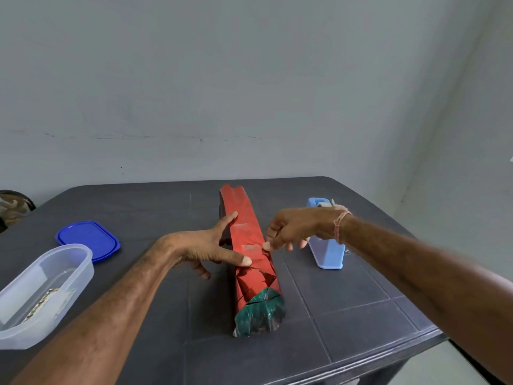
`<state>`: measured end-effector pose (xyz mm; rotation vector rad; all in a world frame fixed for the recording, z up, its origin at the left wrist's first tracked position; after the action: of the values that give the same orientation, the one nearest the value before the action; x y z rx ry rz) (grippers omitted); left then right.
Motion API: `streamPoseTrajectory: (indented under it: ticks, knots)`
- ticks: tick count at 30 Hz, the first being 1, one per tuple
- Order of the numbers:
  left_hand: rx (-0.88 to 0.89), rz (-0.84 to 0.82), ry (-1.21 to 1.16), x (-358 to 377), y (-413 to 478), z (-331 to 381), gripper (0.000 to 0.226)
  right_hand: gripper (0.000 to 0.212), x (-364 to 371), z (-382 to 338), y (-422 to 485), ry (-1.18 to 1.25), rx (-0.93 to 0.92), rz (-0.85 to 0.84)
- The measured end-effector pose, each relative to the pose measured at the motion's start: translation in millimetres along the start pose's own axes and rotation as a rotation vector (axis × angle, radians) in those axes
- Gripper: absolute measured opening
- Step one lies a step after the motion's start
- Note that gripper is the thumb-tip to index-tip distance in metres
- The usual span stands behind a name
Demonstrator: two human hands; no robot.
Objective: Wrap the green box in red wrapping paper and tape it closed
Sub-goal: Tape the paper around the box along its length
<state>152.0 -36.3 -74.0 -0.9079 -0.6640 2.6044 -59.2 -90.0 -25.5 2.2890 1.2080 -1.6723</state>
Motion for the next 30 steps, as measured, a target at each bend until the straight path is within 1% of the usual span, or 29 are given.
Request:
streamPoseTrajectory:
  ticks: [2,4,6,8,10,15,16,18,21,22,23,26,28,30]
  knots:
    - [-0.003,-0.005,-0.01,-1,0,-2,0.138,0.048,3,-3,1,0.07,-0.013,0.079]
    - [-0.006,-0.009,-0.016,-1,0,-3,0.138,0.062,15,-7,4,0.09,0.007,0.105]
    - [-0.008,0.001,-0.006,0,0,-3,0.136,0.071,28,-8,9,0.081,0.03,0.12]
    - [-0.013,0.005,-0.004,1,1,-2,0.135,0.069,35,-7,13,0.099,0.043,0.152]
    - [-0.015,0.004,-0.011,0,1,-2,0.139,0.063,35,-6,13,0.14,0.034,0.179]
    - [-0.01,-0.009,-0.046,-1,4,-4,0.141,0.041,32,-1,1,0.375,-0.001,0.22]
    - [-0.005,-0.014,-0.061,-1,4,-6,0.142,0.04,34,0,0,0.435,-0.029,0.243]
    - [0.013,-0.035,-0.098,-1,4,-8,0.144,0.047,42,3,3,0.574,-0.077,0.294]
    - [0.049,-0.058,-0.126,-3,1,-8,0.14,0.052,53,7,12,0.725,-0.089,0.358]
    - [0.055,-0.049,-0.13,-4,0,-7,0.135,0.051,55,7,14,0.769,-0.087,0.377]
    - [0.059,-0.023,-0.136,-3,-1,-6,0.125,0.051,56,7,16,0.82,-0.083,0.396]
    - [0.099,0.12,-0.173,-3,1,-3,0.08,0.047,52,3,20,0.953,-0.076,0.455]
    - [0.149,0.237,-0.211,-4,5,-2,0.056,0.042,50,2,24,0.968,-0.062,0.491]
    - [0.214,0.332,-0.259,-3,9,-3,0.039,0.041,52,1,27,0.985,-0.049,0.494]
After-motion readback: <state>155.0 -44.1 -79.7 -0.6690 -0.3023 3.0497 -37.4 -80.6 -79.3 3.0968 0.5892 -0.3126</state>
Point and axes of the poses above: each hand's wrist, its own y-axis towards the middle knuckle, its own x-axis out of the palm, z = x × y, the point moved 2 cm from there along y, towards the middle knuckle, and after that the axes turned 9 degrees about -x, right-handed, at the moved point
